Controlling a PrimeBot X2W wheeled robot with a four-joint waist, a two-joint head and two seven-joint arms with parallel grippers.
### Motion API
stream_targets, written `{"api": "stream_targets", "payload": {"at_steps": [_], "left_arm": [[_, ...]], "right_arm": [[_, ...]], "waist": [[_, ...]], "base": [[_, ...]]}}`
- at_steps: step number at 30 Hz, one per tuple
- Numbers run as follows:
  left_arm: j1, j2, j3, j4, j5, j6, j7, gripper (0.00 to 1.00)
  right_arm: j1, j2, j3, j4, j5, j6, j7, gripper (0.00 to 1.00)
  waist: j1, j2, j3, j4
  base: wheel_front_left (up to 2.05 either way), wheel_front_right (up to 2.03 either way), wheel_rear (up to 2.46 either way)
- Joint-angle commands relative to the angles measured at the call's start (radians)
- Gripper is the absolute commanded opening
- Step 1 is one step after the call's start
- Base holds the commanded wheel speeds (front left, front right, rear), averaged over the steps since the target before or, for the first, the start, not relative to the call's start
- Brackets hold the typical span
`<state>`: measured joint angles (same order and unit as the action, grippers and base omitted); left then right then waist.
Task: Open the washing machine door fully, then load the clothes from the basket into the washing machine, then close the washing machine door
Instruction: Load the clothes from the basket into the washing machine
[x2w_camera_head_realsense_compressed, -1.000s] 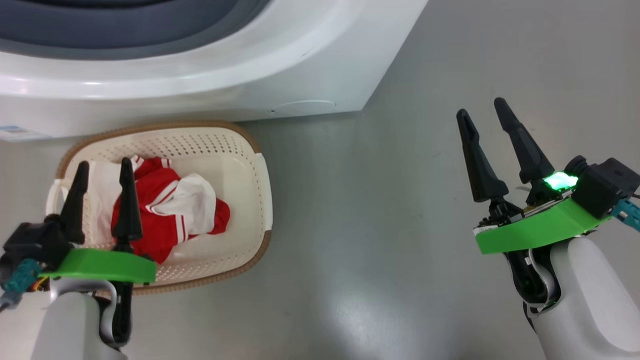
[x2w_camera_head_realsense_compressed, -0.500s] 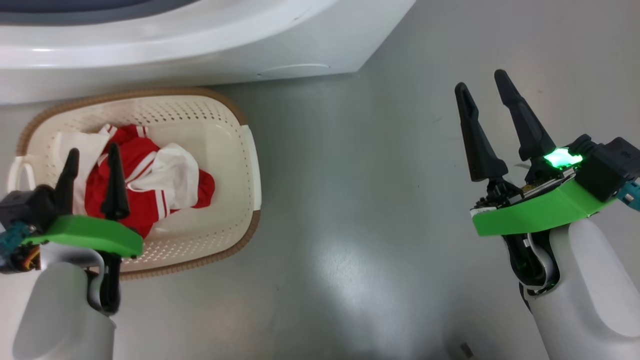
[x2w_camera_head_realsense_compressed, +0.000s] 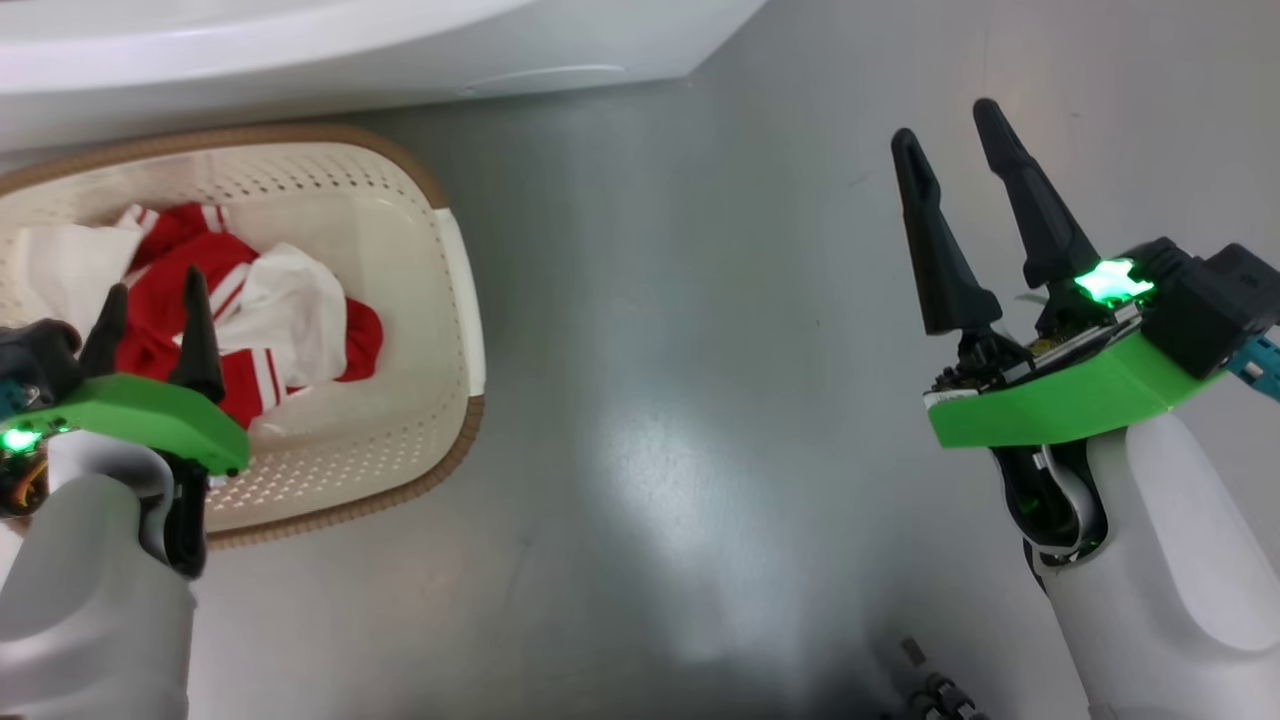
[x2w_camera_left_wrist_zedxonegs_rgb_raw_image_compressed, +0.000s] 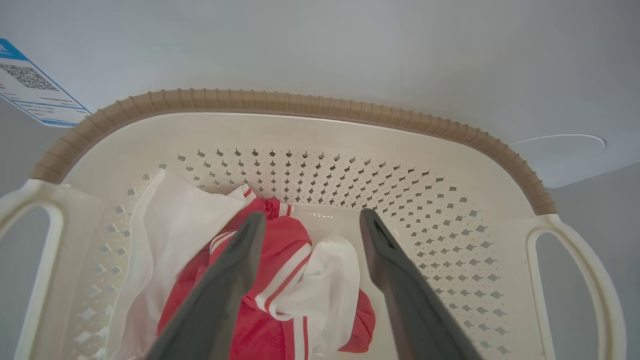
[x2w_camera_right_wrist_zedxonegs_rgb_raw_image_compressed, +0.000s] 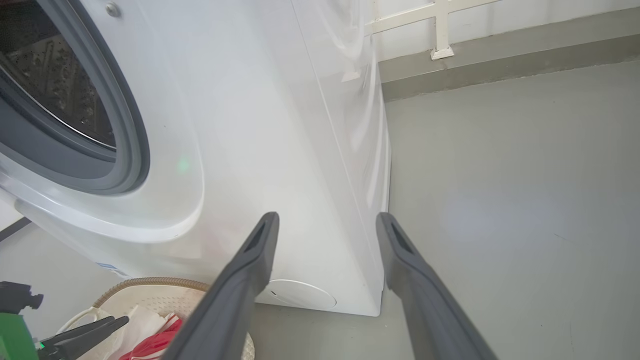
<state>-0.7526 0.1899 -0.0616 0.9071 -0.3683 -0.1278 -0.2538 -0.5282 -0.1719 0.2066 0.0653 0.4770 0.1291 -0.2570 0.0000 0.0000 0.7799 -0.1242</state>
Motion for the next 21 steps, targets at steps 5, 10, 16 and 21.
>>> {"api": "stream_targets", "payload": {"at_steps": [5,10,16,21], "left_arm": [[-0.047,0.060,-0.018,0.092,-0.038,-0.003,-0.008,1.00],[-0.095,0.079,-0.052,0.167,-0.076,-0.003,-0.004,1.00],[-0.146,0.108,-0.086,0.233,-0.111,-0.003,0.001,1.00],[-0.195,0.144,-0.106,0.281,-0.122,-0.003,0.013,1.00]], "right_arm": [[0.010,0.008,0.017,-0.031,-0.005,0.002,-0.005,1.00],[0.007,0.017,0.021,-0.035,-0.005,0.002,-0.005,1.00],[-0.004,0.024,0.023,-0.047,-0.007,0.002,-0.005,1.00],[-0.022,0.030,0.026,-0.058,-0.008,0.002,-0.005,1.00]], "waist": [[0.0000,0.0000,0.042,-0.026],[0.0000,0.0000,0.069,-0.042],[0.0000,0.0000,0.110,-0.060],[0.0000,0.0000,0.152,-0.078]], "base": [[0.00,0.00,0.00],[0.00,0.00,0.00],[0.00,0.00,0.00],[0.00,0.00,0.00]]}}
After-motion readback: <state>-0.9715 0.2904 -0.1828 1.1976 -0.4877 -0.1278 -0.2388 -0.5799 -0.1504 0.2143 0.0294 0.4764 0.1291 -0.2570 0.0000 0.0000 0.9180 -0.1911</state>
